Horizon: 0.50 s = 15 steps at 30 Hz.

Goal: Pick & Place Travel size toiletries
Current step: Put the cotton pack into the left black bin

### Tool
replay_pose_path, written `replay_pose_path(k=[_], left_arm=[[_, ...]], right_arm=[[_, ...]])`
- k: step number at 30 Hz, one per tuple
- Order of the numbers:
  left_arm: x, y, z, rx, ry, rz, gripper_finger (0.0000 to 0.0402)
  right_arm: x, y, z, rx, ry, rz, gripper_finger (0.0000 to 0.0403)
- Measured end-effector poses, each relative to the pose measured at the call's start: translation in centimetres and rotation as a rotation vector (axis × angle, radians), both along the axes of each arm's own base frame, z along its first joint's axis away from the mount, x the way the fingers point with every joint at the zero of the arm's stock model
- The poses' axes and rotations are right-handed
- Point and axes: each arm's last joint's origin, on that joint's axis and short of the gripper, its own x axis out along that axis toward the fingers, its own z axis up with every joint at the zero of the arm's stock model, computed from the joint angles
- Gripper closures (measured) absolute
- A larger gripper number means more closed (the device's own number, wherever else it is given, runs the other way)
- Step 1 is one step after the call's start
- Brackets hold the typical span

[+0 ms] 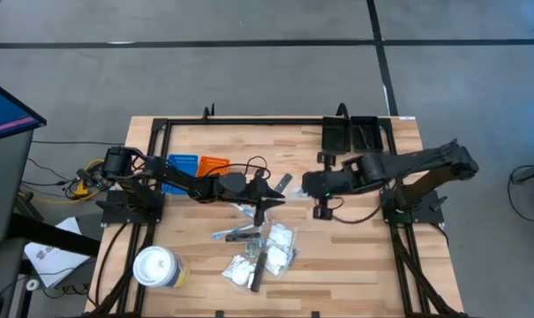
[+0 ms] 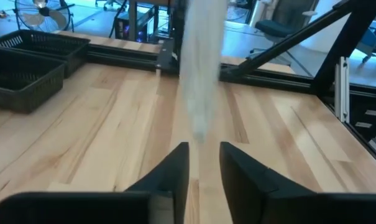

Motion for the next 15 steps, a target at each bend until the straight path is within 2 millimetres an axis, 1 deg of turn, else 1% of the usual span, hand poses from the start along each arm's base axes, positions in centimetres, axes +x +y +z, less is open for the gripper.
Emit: replay_pose_path(k=[3,7,12,15], left_arm=[[0.0,0.0,0.0,-0.002,0.001,0.0,0.0304],[0.0,-0.3,0.0,-0.013,0.003,-0.003,0.03],[0.0,-0.8,0.0,-0.015,0.003,-0.015,0.0302],[-0.1,-1.2,0.0,-0.015,0.003,-0.027,0.0302]], right_arm=[[-1.4,-1.6,1.2,-0.023,-0.022,-0.069,0.0402],[-2.7,-5.0,2.0,-0.033,-0.014,-0.191,0.0402],[-3.3,-10.2,1.7,-0.058,0.059,-0.299,0.0402],[-3.5,-13.7,1.0,-0.028,0.104,-0.342,0.0403]])
